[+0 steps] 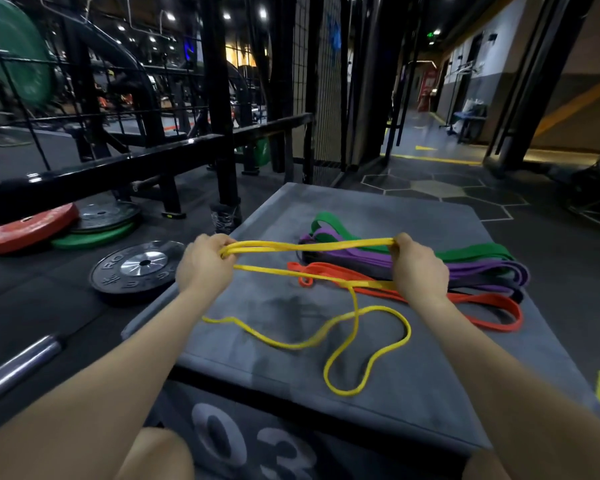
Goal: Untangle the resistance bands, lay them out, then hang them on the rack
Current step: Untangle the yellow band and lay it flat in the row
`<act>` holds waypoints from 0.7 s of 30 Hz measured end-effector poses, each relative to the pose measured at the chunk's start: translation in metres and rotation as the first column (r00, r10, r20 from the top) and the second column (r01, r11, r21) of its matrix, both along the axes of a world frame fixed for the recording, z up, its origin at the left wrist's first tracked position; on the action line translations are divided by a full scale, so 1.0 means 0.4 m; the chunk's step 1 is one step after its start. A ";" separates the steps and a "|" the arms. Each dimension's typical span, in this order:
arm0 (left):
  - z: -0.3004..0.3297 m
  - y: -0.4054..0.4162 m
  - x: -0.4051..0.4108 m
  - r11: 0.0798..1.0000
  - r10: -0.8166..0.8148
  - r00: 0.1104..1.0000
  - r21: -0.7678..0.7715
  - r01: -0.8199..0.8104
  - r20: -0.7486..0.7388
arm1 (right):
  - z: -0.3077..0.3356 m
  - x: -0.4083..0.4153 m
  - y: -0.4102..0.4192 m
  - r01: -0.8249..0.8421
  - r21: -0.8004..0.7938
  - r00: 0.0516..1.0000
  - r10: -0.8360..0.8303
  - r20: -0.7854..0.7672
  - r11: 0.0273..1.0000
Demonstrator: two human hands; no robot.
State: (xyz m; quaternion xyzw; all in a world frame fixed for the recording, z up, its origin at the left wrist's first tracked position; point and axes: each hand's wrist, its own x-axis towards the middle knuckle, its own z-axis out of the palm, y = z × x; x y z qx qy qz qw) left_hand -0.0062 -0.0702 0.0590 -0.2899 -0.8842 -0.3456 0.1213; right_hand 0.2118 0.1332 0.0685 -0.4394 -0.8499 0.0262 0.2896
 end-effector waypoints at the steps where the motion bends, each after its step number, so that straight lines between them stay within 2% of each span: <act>1: -0.003 -0.008 0.000 0.996 0.010 0.983 -0.089 -0.027 -0.184 | -0.008 0.009 0.003 0.002 0.076 0.999 -0.006 0.052 0.997; 2: -0.011 -0.017 -0.014 0.989 -0.006 0.941 -0.142 -0.045 -0.339 | -0.015 0.019 0.004 -0.010 0.162 0.994 -0.008 0.106 0.987; 3: -0.015 -0.031 -0.029 0.982 -0.021 0.905 -0.180 -0.063 -0.426 | -0.019 0.030 0.002 -0.029 0.236 0.987 -0.009 0.159 0.971; 4: -0.016 -0.040 -0.042 0.985 -0.013 0.928 -0.162 -0.052 -0.371 | -0.023 0.038 0.002 -0.042 0.275 0.981 -0.013 0.196 0.960; 5: -0.011 -0.044 -0.048 0.996 -0.012 0.982 -0.086 -0.004 -0.189 | -0.025 0.043 0.002 -0.039 0.273 0.979 -0.018 0.203 0.961; 6: 0.007 -0.037 -0.043 0.992 -0.064 0.988 0.114 0.048 0.138 | -0.028 0.042 0.008 -0.024 0.208 0.986 -0.011 0.164 0.978; 7: 0.024 -0.025 -0.031 0.951 -0.175 0.887 0.307 0.040 0.426 | -0.027 0.039 0.017 -0.014 0.065 0.999 0.011 0.050 0.998; 8: 0.033 -0.011 -0.015 0.892 -0.296 0.717 0.450 -0.028 0.631 | -0.024 0.031 0.026 -0.060 -0.143 0.992 0.043 -0.118 0.988; 9: 0.042 -0.001 0.002 0.848 -0.390 0.567 0.523 -0.085 0.725 | -0.021 0.021 0.032 -0.179 -0.336 0.949 0.072 -0.308 0.925; 10: 0.048 0.007 0.012 0.843 -0.426 0.487 0.529 -0.091 0.762 | -0.018 0.013 0.031 -0.288 -0.439 0.883 0.059 -0.466 0.851; 12: 0.057 0.015 0.026 0.874 -0.415 0.466 0.484 -0.032 0.781 | -0.012 0.008 0.028 -0.388 -0.507 0.772 -0.028 -0.635 0.770; 13: 0.061 0.017 0.028 0.896 -0.389 0.503 0.445 0.010 0.772 | -0.006 0.009 0.024 -0.397 -0.523 0.740 -0.074 -0.668 0.755; 15: 0.071 0.015 0.025 0.963 -0.252 0.724 0.242 0.120 0.643 | 0.006 0.016 0.021 -0.363 -0.511 0.740 -0.092 -0.666 0.779; 16: 0.078 0.009 0.026 0.989 -0.150 0.863 0.070 0.132 0.483 | 0.008 0.025 0.027 -0.285 -0.468 0.801 -0.060 -0.595 0.837; 17: 0.084 0.002 0.027 0.992 -0.061 0.957 -0.092 0.090 0.283 | 0.008 0.040 0.030 -0.178 -0.404 0.883 -0.036 -0.468 0.897; 18: 0.088 -0.005 0.027 0.977 -0.001 0.996 -0.213 0.020 0.087 | 0.007 0.057 0.033 -0.068 -0.326 0.951 -0.038 -0.307 0.943; 19: 0.094 -0.012 0.029 0.951 0.026 0.996 -0.305 -0.051 -0.083 | 0.004 0.075 0.034 0.011 -0.233 0.986 -0.049 -0.158 0.972; 21: 0.098 -0.022 0.031 0.900 0.021 0.950 -0.407 -0.154 -0.312 | -0.012 0.101 0.033 0.063 -0.074 0.998 -0.061 0.025 0.995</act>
